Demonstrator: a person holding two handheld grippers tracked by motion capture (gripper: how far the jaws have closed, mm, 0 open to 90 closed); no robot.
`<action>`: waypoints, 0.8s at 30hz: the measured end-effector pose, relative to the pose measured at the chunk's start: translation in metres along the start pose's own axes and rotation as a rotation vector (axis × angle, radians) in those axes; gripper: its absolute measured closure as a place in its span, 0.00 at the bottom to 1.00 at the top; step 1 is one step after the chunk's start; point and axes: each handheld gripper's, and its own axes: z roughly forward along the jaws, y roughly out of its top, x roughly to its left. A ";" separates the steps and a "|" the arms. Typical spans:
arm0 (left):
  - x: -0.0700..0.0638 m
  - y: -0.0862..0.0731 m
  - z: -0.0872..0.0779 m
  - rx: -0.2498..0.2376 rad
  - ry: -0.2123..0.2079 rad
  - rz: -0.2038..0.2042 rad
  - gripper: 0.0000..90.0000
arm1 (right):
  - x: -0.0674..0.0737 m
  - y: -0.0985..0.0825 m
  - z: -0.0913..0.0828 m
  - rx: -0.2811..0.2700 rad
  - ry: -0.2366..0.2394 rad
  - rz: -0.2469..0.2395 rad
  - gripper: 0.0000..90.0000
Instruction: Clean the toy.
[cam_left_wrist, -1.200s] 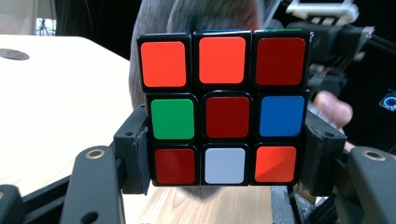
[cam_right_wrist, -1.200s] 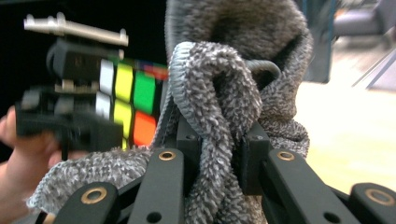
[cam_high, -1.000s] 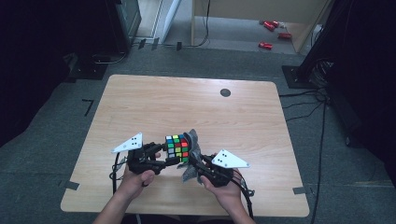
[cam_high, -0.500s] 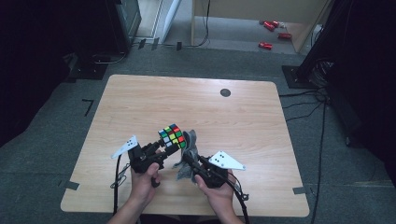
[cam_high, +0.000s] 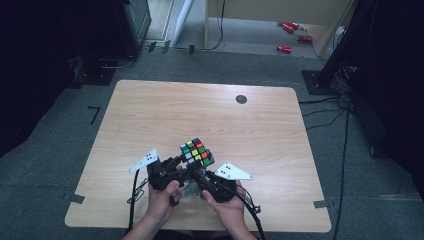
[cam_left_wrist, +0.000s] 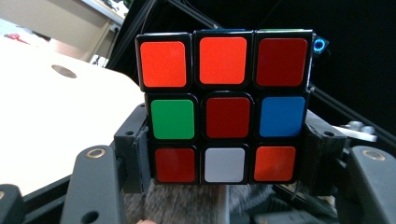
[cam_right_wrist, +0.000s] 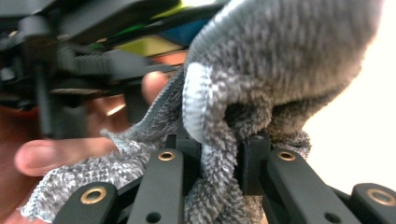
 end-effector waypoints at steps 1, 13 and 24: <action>0.001 0.000 -0.001 0.002 0.007 0.004 0.39 | -0.003 0.002 -0.003 -0.017 -0.016 0.006 0.84; 0.000 -0.004 0.004 0.048 0.033 0.061 0.39 | -0.005 0.001 -0.002 0.001 0.065 0.038 0.84; -0.001 -0.004 0.005 0.050 0.042 0.064 0.39 | -0.015 0.009 -0.014 -0.039 -0.042 0.062 0.84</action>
